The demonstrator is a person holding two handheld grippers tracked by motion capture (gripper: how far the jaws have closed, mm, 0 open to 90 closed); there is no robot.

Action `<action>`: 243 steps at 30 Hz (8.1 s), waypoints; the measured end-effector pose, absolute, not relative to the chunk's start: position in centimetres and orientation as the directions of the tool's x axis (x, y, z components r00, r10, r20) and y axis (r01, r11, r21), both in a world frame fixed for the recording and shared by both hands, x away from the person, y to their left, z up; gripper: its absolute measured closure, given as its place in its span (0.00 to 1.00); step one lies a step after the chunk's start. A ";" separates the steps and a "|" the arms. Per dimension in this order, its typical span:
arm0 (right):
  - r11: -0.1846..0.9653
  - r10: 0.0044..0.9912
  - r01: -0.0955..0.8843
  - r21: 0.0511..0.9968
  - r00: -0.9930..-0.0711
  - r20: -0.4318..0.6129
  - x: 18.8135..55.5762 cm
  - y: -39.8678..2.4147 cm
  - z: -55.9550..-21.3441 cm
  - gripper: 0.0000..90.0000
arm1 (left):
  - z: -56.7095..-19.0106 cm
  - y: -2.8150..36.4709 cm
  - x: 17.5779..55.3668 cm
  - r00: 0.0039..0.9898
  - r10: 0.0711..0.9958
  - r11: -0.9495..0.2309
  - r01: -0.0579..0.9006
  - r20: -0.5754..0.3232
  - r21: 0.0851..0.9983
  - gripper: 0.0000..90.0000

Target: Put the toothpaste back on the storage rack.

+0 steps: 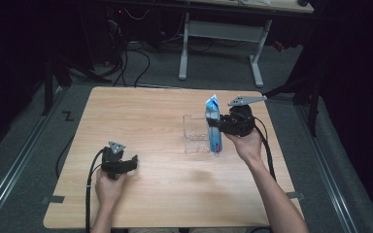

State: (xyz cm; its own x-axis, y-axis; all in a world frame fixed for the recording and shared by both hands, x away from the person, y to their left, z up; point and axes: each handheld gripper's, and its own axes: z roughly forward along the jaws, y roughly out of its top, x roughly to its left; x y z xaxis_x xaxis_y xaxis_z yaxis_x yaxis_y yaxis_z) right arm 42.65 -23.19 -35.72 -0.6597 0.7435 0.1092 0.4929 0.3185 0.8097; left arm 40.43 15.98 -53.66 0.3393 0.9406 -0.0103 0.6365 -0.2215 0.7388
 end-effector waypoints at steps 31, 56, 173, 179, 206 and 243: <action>0.307 0.753 0.434 0.847 -0.655 0.063 44.1 -21.1 -34.0 0.79 | -53.7 16.0 40.4 0.341 0.940 -0.223 0.636 -0.010 0.739 0.27; 0.297 0.806 0.438 0.849 -0.591 0.023 46.0 -20.8 -34.9 0.78 | -53.6 16.0 40.4 0.343 0.939 -0.225 0.637 -0.009 0.738 0.27; 0.272 0.873 0.563 0.780 -0.485 0.045 47.0 -24.6 -39.8 0.56 | -53.7 15.9 40.4 0.342 0.940 -0.225 0.637 -0.008 0.738 0.27; 0.256 0.877 0.559 0.789 -0.477 0.054 46.7 -25.2 -39.4 0.55 | -53.6 15.9 40.4 0.342 0.940 -0.225 0.637 -0.009 0.737 0.27; 0.204 0.887 0.519 0.830 -0.456 0.067 44.8 -28.2 -37.5 0.55 | -53.7 15.9 40.4 0.341 0.940 -0.224 0.637 -0.009 0.738 0.27; 0.175 0.899 0.483 0.858 -0.434 0.061 41.7 -31.0 -36.7 0.57 | -53.7 15.9 40.4 0.340 0.940 -0.224 0.637 -0.008 0.738 0.27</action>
State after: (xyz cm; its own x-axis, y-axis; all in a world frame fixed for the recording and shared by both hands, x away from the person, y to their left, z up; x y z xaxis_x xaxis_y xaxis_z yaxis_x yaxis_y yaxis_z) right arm 41.67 -30.98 -36.71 -0.4341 0.8988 0.0608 0.4826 0.1750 0.8582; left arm 40.42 15.91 -53.65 0.3403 0.9403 -0.0084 0.6369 -0.2240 0.7377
